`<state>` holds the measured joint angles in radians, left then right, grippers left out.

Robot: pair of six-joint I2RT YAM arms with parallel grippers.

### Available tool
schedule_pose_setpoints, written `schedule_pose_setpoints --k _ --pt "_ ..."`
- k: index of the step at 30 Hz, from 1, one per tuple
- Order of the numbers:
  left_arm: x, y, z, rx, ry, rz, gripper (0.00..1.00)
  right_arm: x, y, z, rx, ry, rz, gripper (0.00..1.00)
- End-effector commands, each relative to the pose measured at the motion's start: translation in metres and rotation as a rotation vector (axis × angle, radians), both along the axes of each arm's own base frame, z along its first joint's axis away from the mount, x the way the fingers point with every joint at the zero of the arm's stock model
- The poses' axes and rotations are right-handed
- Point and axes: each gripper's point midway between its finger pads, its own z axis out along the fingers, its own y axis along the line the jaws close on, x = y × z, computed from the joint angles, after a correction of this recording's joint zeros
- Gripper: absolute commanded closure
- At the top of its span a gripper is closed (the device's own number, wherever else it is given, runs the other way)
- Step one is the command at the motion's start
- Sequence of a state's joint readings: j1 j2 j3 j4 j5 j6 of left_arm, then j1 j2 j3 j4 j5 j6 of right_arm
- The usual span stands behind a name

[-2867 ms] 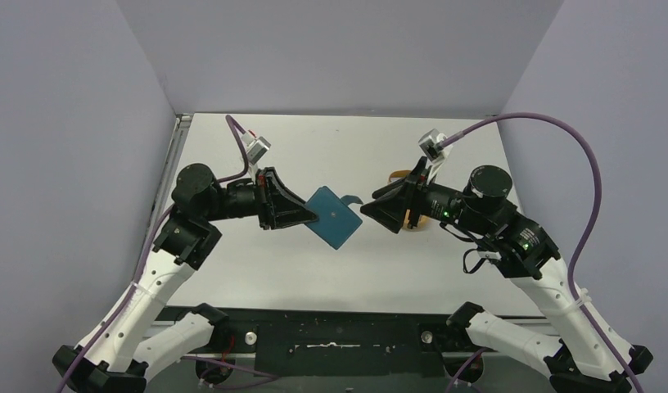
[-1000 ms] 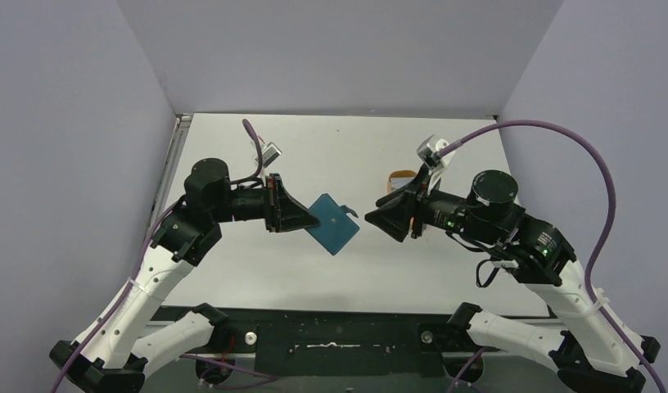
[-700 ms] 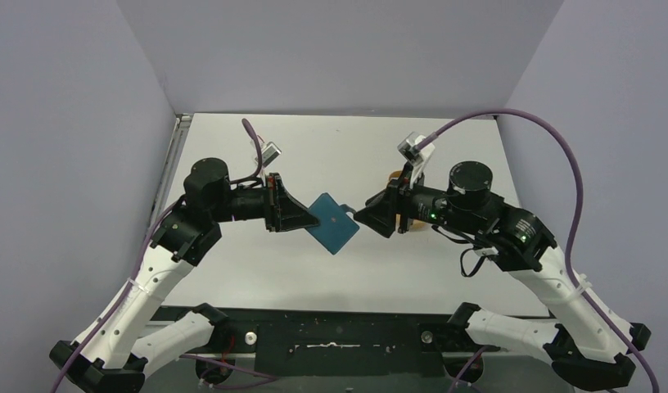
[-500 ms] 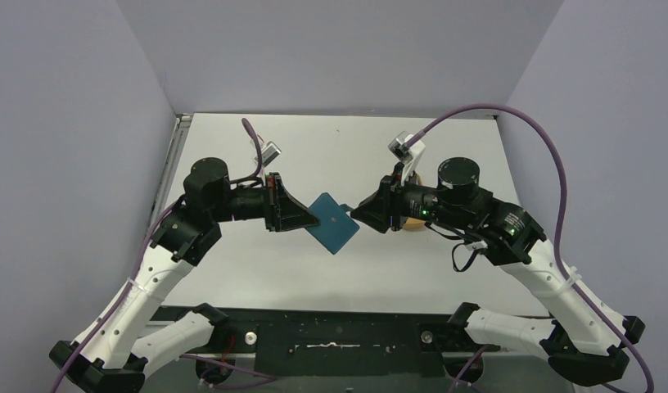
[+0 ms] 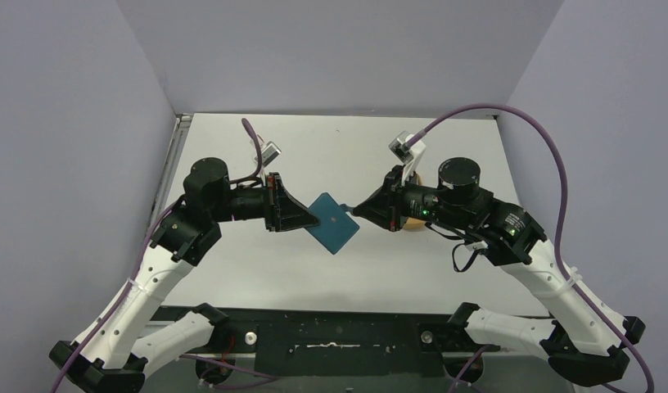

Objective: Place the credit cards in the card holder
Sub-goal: Close the card holder.

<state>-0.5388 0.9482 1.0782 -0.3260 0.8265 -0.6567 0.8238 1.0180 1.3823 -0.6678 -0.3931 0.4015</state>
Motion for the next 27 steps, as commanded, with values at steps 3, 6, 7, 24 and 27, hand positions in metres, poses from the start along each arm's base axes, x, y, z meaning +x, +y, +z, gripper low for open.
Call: schedule_pose_setpoints --k 3,6,7,24,27 --pt "-0.004 0.001 0.029 -0.045 -0.079 -0.019 1.0 -0.001 0.005 0.028 0.046 -0.063 0.03 1.0" --pt "-0.002 -0.001 0.032 -0.039 -0.051 -0.021 1.0 0.003 0.008 0.023 0.009 -0.06 0.023 1.0" --pt "-0.002 -0.002 0.033 -0.034 -0.041 -0.023 1.0 0.004 0.009 0.02 -0.006 -0.056 0.021 1.0" --pt "0.006 -0.004 0.028 0.022 0.051 0.012 1.0 0.015 0.024 -0.012 -0.083 0.008 0.01 1.0" --pt "0.007 -0.005 0.029 0.019 0.056 0.013 1.0 0.016 0.026 -0.015 -0.095 0.011 0.002 1.0"
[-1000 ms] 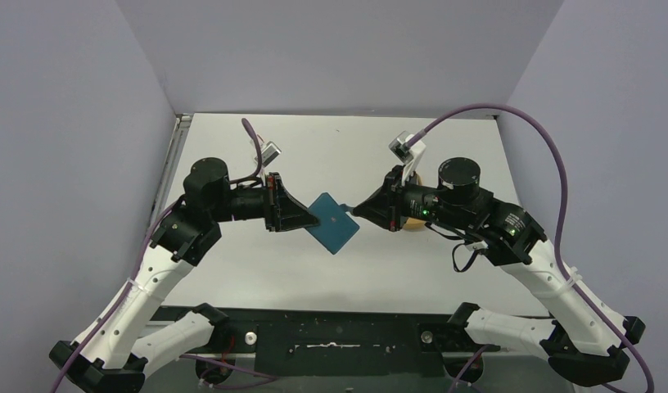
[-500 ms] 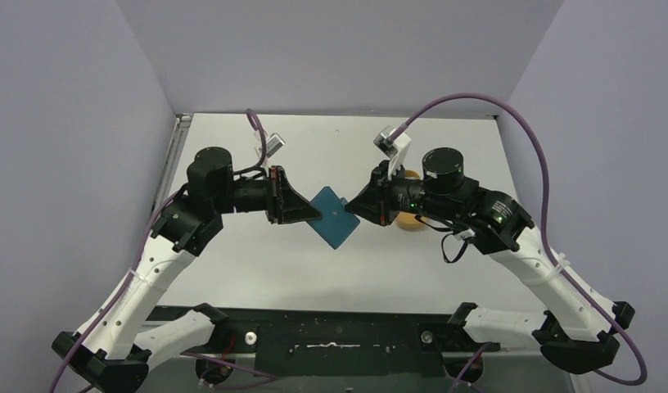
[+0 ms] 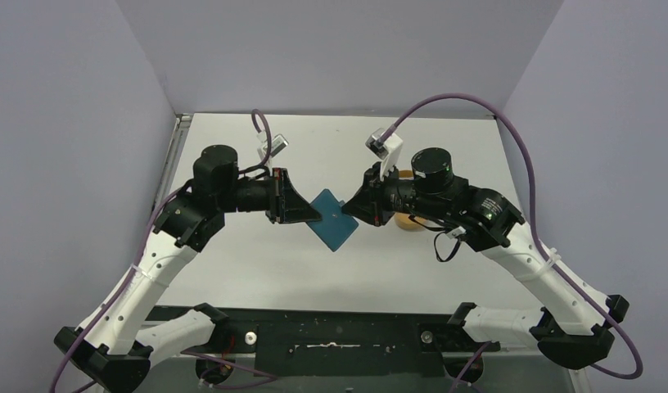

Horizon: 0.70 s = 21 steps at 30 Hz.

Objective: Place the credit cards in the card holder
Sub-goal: Close the card holder.

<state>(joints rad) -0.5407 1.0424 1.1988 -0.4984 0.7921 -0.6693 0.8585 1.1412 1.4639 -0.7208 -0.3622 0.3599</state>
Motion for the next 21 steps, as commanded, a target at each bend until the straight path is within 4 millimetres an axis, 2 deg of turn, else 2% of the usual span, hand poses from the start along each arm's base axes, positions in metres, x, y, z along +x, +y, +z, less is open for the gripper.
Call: schedule_pose_setpoints --k 1,11,21 --pt "-0.004 -0.002 0.034 -0.061 -0.075 -0.02 1.0 0.005 0.006 -0.002 -0.008 -0.009 -0.02 1.0" --pt "0.0 -0.004 0.027 -0.053 -0.045 -0.012 1.0 0.003 0.015 -0.012 -0.056 -0.005 -0.016 1.0" --pt "0.002 -0.005 0.032 -0.067 -0.04 -0.004 1.0 -0.001 0.017 -0.023 -0.107 -0.002 -0.01 1.0"
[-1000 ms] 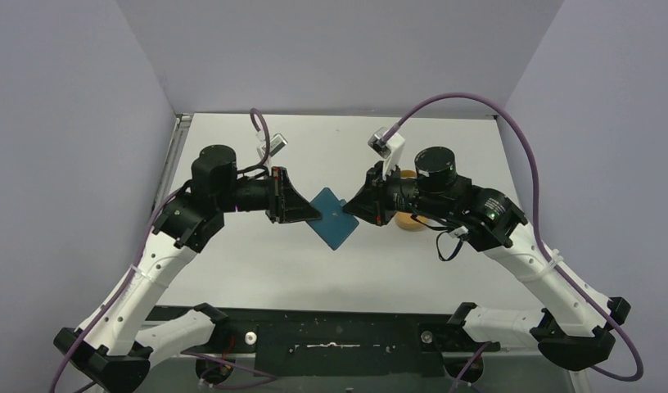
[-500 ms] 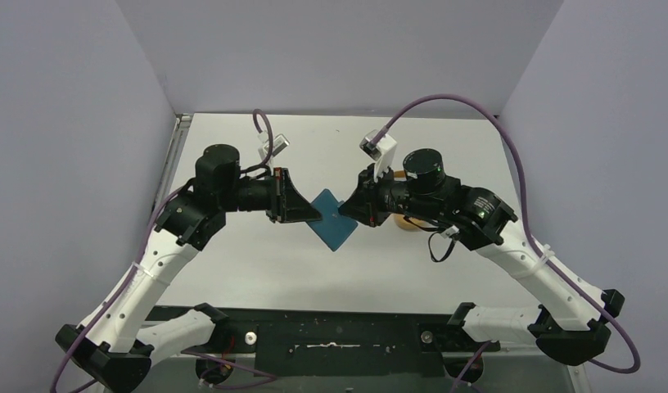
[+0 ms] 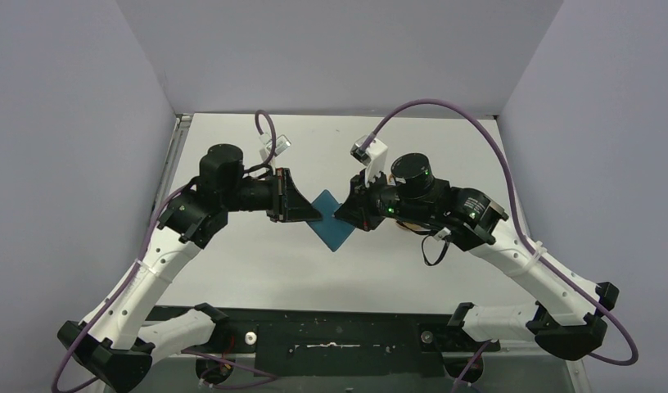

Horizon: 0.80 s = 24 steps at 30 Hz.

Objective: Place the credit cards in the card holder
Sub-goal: Close the card holder.

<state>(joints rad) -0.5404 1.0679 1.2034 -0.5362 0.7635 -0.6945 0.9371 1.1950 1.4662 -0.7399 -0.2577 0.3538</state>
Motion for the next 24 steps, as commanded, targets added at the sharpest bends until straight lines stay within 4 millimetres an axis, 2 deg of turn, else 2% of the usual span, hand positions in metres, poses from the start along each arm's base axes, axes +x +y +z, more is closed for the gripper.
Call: schedule_pose_setpoints --k 1,18,24 --pt "-0.004 -0.005 0.043 -0.1 -0.107 -0.035 1.0 -0.001 0.003 0.0 -0.021 -0.007 0.006 1.0" --pt "-0.004 -0.011 0.045 -0.143 -0.073 -0.041 1.0 -0.004 0.021 -0.02 -0.069 0.012 -0.02 1.0" --pt "-0.005 -0.012 0.054 -0.171 -0.075 -0.041 1.0 -0.006 0.024 -0.03 -0.124 0.008 -0.029 1.0"
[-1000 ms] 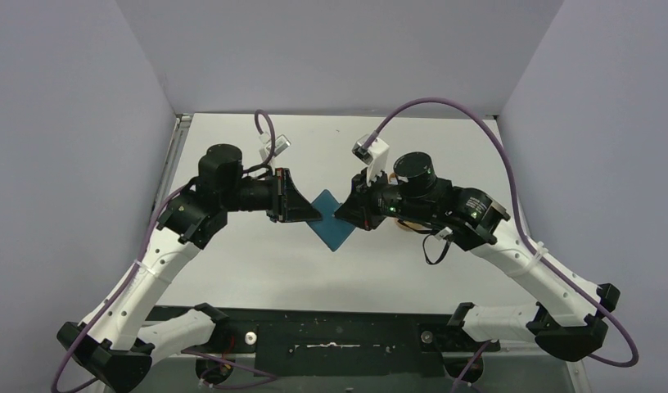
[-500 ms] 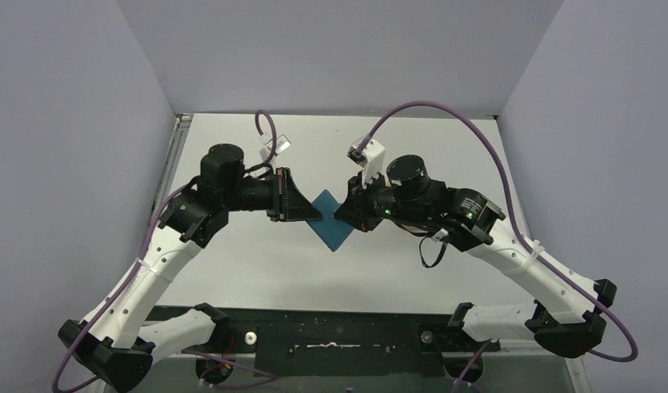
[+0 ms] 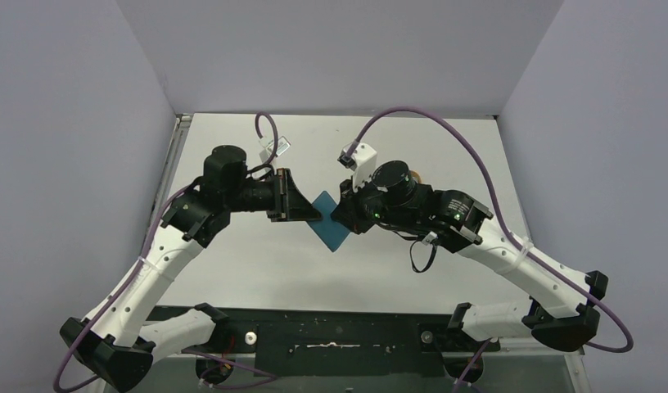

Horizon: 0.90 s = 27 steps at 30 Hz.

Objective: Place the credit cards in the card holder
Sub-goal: Close the card holder.

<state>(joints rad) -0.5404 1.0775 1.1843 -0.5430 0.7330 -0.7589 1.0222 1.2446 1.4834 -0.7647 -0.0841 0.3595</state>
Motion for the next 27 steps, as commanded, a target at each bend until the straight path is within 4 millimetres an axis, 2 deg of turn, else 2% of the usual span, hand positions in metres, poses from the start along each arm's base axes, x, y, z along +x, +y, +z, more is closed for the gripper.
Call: schedule_pose_setpoints --k 1,11,20,24,27 --pt "-0.01 -0.011 0.066 -0.19 -0.164 -0.081 1.0 -0.011 0.017 -0.016 -0.043 0.04 0.035 1.0" --pt "-0.016 -0.013 0.09 -0.284 -0.179 -0.095 1.0 -0.016 0.026 -0.032 -0.071 0.065 0.039 1.0" --pt "-0.025 -0.01 0.126 -0.445 -0.235 -0.105 1.0 -0.022 0.038 -0.042 -0.021 0.126 0.039 1.0" --pt "-0.025 -0.007 0.135 -0.47 -0.259 -0.085 1.0 -0.025 0.041 -0.046 -0.015 0.139 0.042 1.0" --pt "-0.023 -0.007 0.129 -0.448 -0.256 -0.079 1.0 -0.024 0.038 -0.045 -0.019 0.131 0.03 1.0"
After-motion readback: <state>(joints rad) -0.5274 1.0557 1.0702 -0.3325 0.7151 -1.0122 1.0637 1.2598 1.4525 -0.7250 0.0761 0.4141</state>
